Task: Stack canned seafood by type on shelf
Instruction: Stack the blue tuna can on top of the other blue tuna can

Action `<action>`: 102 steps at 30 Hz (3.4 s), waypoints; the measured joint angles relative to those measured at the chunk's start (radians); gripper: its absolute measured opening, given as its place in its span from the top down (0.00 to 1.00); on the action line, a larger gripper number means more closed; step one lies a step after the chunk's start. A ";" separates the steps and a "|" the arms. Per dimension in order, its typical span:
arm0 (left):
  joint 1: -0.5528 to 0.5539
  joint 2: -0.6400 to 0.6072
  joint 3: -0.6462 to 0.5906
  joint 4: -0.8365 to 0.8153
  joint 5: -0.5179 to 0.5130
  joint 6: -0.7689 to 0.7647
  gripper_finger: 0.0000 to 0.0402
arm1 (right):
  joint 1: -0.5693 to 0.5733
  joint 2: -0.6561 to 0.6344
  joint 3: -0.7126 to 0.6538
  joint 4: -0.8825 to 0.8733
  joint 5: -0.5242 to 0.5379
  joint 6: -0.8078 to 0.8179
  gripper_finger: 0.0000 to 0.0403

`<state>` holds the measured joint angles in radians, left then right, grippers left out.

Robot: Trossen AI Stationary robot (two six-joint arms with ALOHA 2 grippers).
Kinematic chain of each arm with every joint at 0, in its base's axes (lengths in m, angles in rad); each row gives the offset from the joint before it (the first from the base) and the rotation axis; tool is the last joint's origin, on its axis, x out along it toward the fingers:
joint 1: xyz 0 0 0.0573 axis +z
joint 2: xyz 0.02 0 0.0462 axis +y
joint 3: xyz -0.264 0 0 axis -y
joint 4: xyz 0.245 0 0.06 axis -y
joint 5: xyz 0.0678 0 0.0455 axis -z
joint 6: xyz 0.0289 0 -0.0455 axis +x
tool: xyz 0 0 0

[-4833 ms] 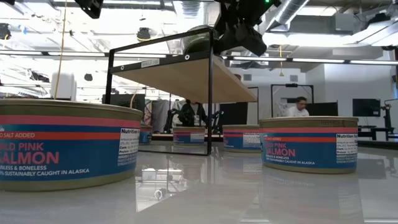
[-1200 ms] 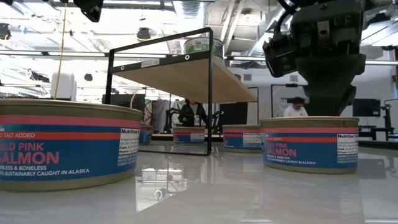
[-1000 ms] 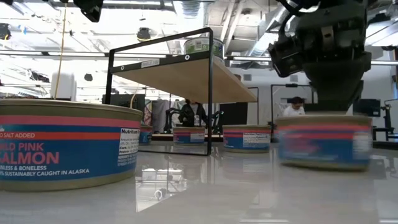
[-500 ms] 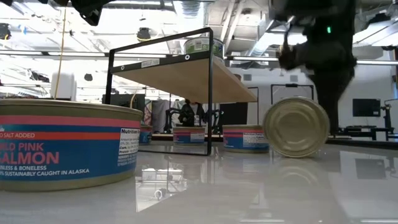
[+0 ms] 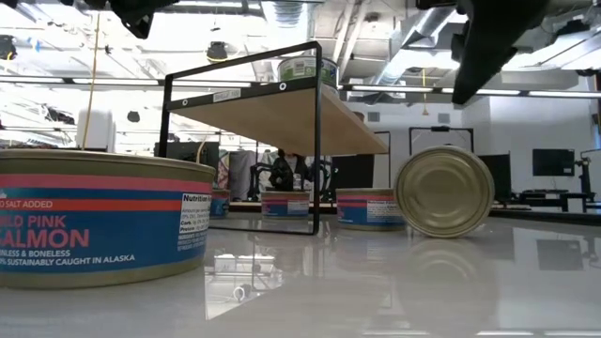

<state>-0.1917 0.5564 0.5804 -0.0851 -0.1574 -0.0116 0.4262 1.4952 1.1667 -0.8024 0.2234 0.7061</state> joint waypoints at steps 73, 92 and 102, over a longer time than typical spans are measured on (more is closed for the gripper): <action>0.000 0.000 0.000 0.044 -0.009 0.158 0.60 | -0.555 0.050 0.007 0.618 0.716 -1.633 0.45; 0.000 -0.001 0.000 0.029 -0.004 0.119 0.60 | -0.554 0.056 0.103 0.415 0.625 -1.532 0.34; 0.000 -0.001 0.000 0.035 0.015 0.101 0.60 | -0.569 0.054 0.154 0.300 0.547 -1.527 0.28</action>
<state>-0.1913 0.5554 0.5804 -0.0498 -0.1425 0.0894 -0.1426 1.5497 1.3209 -0.5025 0.7708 -0.8206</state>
